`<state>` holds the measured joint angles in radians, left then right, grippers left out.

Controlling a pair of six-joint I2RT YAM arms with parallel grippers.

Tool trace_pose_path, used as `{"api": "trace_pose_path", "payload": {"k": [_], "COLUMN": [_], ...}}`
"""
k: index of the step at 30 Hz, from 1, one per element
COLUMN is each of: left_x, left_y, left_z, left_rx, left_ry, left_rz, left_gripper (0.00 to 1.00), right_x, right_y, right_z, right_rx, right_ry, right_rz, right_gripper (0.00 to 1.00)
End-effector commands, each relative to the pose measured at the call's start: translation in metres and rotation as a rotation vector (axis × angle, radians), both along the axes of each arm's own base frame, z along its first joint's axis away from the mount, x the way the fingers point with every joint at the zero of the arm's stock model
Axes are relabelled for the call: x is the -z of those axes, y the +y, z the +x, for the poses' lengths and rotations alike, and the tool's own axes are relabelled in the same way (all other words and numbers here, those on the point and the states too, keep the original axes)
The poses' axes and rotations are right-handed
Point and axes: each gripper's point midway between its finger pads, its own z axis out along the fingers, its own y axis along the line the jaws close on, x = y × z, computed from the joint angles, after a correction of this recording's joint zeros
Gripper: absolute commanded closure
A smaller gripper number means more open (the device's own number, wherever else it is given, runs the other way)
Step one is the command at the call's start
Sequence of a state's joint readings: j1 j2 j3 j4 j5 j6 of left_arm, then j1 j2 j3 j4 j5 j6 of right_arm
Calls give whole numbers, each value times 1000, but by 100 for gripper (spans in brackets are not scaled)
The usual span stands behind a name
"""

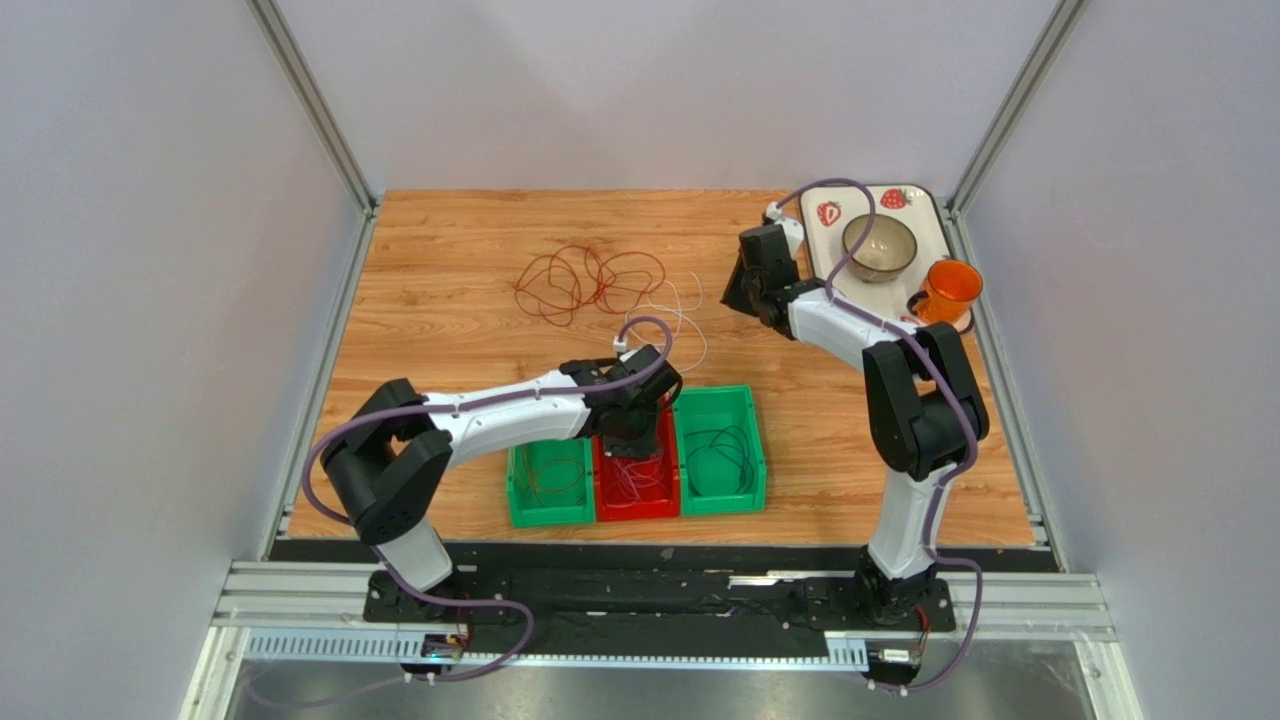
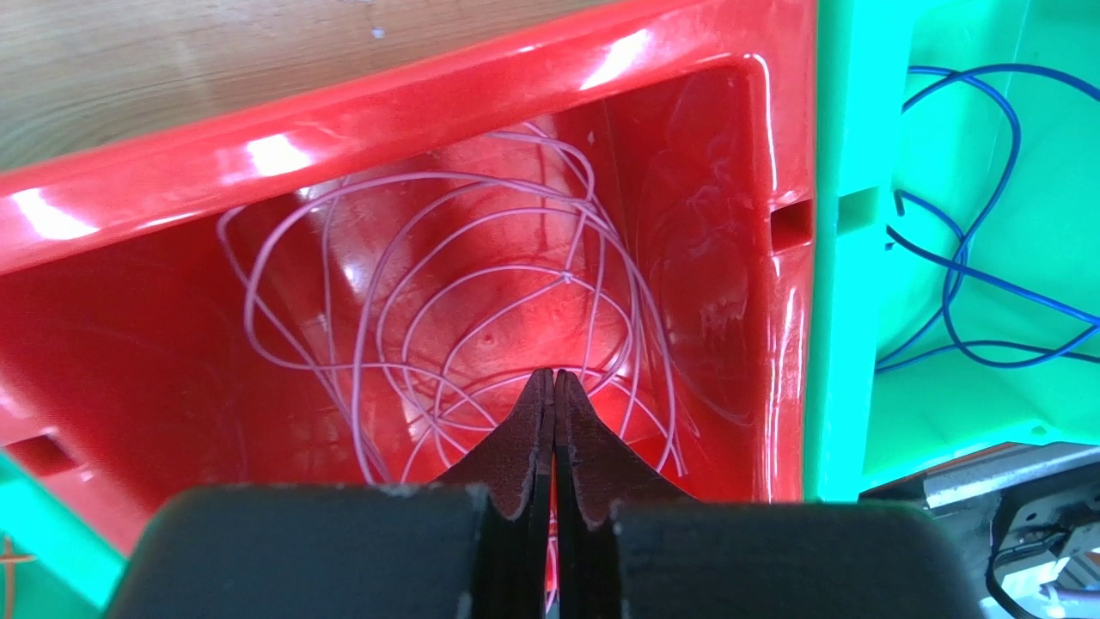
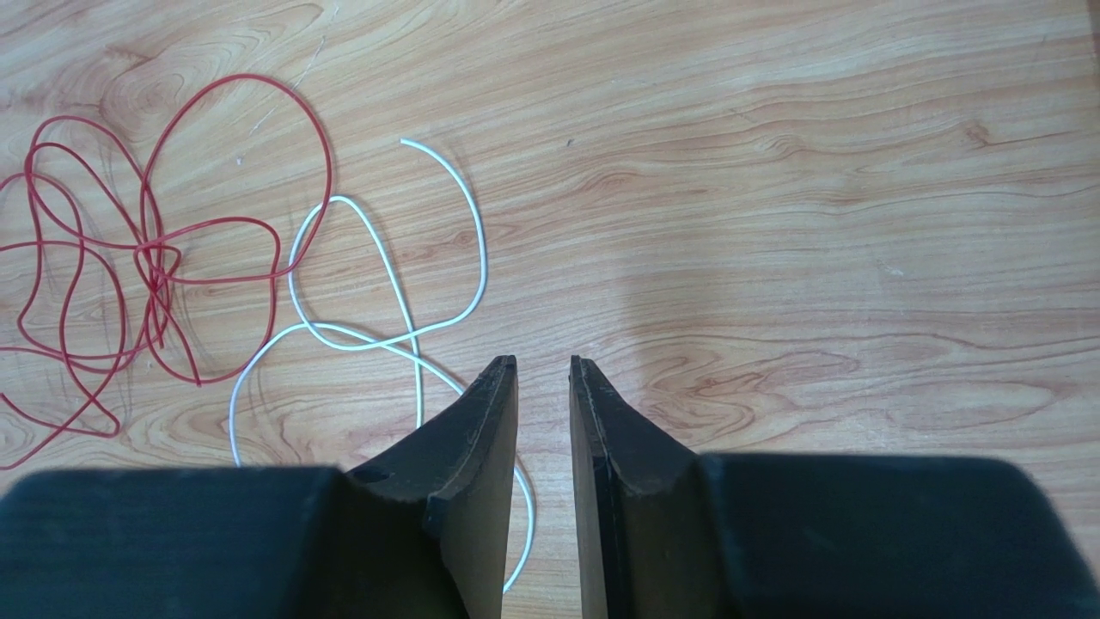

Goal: Untangle the cables

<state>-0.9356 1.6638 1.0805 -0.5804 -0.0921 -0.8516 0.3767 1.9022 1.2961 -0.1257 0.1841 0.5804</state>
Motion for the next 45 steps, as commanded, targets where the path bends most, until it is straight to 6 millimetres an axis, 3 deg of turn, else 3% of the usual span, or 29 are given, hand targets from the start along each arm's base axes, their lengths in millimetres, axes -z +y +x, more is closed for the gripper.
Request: {"api": "trace_pose_path", "payload": {"k": [1,5,11,15,21,31,34,35,37,39,40,41,45], "left_x": [-8,-30,-79,-107,-153,-195,-198,-187,-187,-162,-168,-148,-132], "left_y": [-14,-11,1,4,7,33,42,42,47,51,48,48,54], "left_z": [3,12,38,51,82,170,203,213,237,258,269,278,303], "left_rx": [11,28,4,-1,-4,-90,-126,-128,-158,-165,-169,-173,-198], "left_ry": [-13,-78,-238,-331,-527,-633,-658,-649,-682,-643,-652,-613,-623], "left_rz": [-47,-29,13,14,5,-49,-46,-30,-29,5,-11,4,-11], "left_gripper": [100,98,80,61,47,48,48,48,48,48,48,50,51], "right_x": [-17,-17,-19,-22,-23,-20,-21,-20,-16,-16,-16,-17,-10], "right_y": [2,3,3,5,7,17,27,32,38,41,47,49,57], "right_z": [12,12,10,10,10,13,14,17,16,17,15,15,16], "right_rx": [12,11,6,-3,-15,-62,-101,-117,-140,-154,-166,-172,-195], "right_ry": [-39,-39,-44,-62,-68,-64,-61,-56,-38,-43,-46,-44,-16], "right_rz": [31,34,38,50,58,80,89,91,66,35,25,20,-25], "right_gripper": [75,75,74,72,71,66,63,62,62,61,60,59,59]}}
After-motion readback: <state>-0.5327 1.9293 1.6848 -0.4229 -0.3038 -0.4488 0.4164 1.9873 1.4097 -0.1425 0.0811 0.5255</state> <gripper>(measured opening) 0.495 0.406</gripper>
